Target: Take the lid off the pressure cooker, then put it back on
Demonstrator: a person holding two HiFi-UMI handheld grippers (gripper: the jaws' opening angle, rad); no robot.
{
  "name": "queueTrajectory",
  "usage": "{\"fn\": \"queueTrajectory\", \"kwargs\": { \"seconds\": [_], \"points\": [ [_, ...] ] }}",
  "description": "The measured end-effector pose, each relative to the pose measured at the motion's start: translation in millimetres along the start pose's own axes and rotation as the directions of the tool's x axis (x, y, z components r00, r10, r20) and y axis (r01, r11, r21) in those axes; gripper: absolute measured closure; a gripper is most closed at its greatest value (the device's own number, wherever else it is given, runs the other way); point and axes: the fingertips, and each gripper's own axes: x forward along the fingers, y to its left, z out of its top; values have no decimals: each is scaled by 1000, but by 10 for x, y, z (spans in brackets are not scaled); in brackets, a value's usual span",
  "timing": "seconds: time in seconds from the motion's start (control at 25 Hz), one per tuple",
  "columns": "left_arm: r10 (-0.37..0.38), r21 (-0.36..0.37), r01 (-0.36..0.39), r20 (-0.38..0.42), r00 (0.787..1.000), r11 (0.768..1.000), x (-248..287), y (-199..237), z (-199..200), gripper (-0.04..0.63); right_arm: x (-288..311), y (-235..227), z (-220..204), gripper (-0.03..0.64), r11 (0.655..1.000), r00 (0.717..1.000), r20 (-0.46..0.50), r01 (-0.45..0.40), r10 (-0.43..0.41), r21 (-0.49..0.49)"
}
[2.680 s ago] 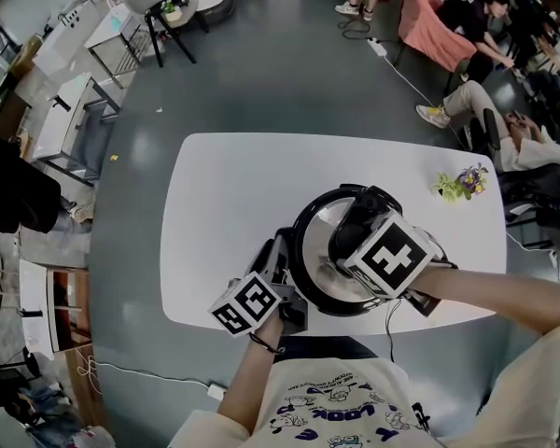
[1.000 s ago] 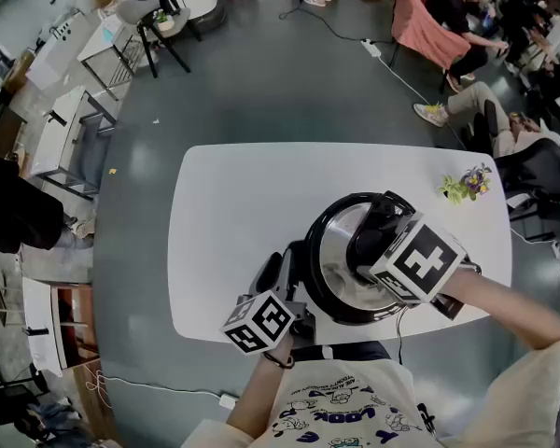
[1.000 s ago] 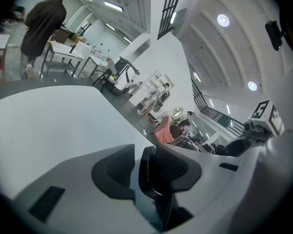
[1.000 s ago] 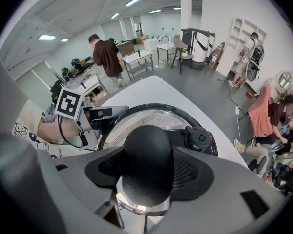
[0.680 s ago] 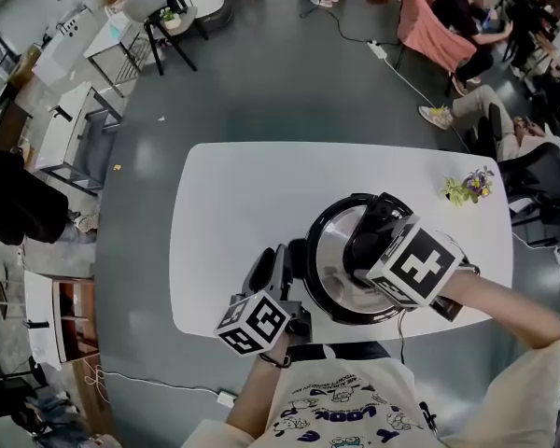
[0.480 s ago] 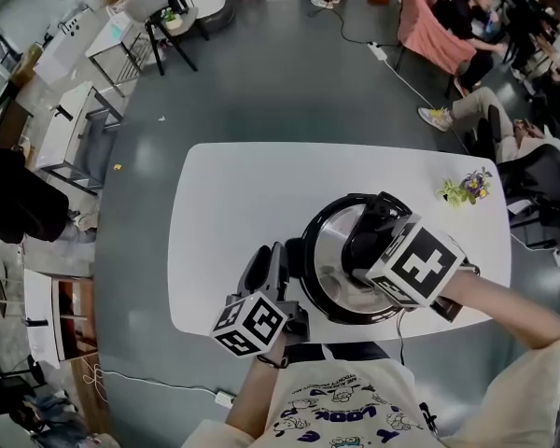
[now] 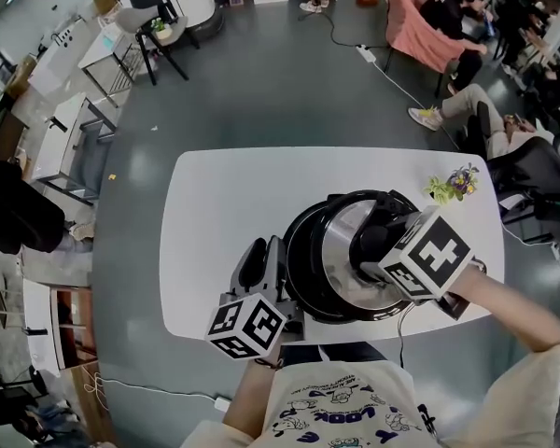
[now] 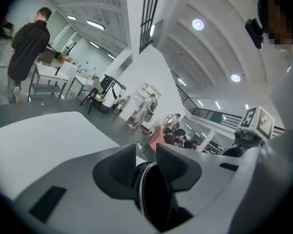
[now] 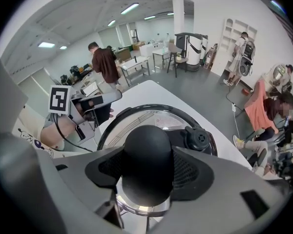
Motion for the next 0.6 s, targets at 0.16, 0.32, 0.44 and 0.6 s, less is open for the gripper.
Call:
{"fn": "queueTrajectory", "kwargs": {
  "seconds": [0.16,0.32,0.44,0.6],
  "points": [
    [-39,70,39,-1,999,997,69,-275,0,456,-97,-156,-210,324,998,1000,4,18,-18,53],
    [-87,142,87,-12,996,986,182,-599,-80,467,-182,-367,-481,324,993,999,16,43,-45,112],
    [-126,194,128,-23,992,973,267,-873,-145,497,-289,-541,-697,324,982,998,31,57,-63,179],
    [-167,260,175,-53,984,949,365,-1207,-306,554,-409,-759,-1056,324,962,994,38,85,-98,260]
  ]
}}
